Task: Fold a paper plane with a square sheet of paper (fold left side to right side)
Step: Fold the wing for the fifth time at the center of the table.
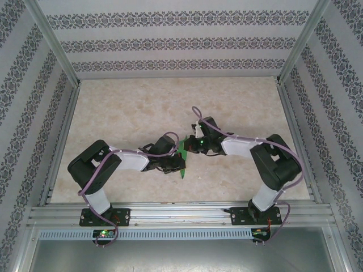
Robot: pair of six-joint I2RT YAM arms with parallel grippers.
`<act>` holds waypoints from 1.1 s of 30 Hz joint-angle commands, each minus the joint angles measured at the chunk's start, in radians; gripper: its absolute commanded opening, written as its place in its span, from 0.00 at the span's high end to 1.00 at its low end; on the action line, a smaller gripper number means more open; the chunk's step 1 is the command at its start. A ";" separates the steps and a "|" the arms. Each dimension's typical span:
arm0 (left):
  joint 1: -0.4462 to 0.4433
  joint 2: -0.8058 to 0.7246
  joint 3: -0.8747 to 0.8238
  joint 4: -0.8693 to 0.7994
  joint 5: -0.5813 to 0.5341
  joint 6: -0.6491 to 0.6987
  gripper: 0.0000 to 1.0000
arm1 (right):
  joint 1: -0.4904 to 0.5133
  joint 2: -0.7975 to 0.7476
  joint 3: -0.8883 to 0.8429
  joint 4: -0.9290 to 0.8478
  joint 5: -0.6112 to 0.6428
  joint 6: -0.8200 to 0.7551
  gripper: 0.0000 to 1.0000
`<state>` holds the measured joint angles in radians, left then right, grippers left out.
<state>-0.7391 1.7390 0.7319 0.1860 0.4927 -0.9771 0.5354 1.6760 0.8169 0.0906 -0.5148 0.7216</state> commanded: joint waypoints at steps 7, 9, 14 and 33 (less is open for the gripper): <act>-0.008 -0.052 -0.044 -0.225 -0.013 0.164 0.98 | -0.021 -0.104 -0.175 0.200 -0.138 -0.048 1.00; -0.005 -0.055 -0.055 -0.224 0.003 0.179 0.98 | -0.006 -0.094 -0.183 0.223 -0.146 -0.053 1.00; 0.001 -0.071 -0.085 -0.230 0.014 0.196 0.98 | 0.036 -0.030 -0.173 0.270 -0.152 -0.041 1.00; 0.003 -0.101 -0.095 -0.298 -0.032 0.218 0.99 | 0.061 0.139 -0.058 0.248 -0.107 -0.062 1.00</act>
<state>-0.7380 1.6337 0.6758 0.0284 0.5156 -0.7845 0.5919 1.7927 0.7334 0.3481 -0.6415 0.6956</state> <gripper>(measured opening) 0.057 0.057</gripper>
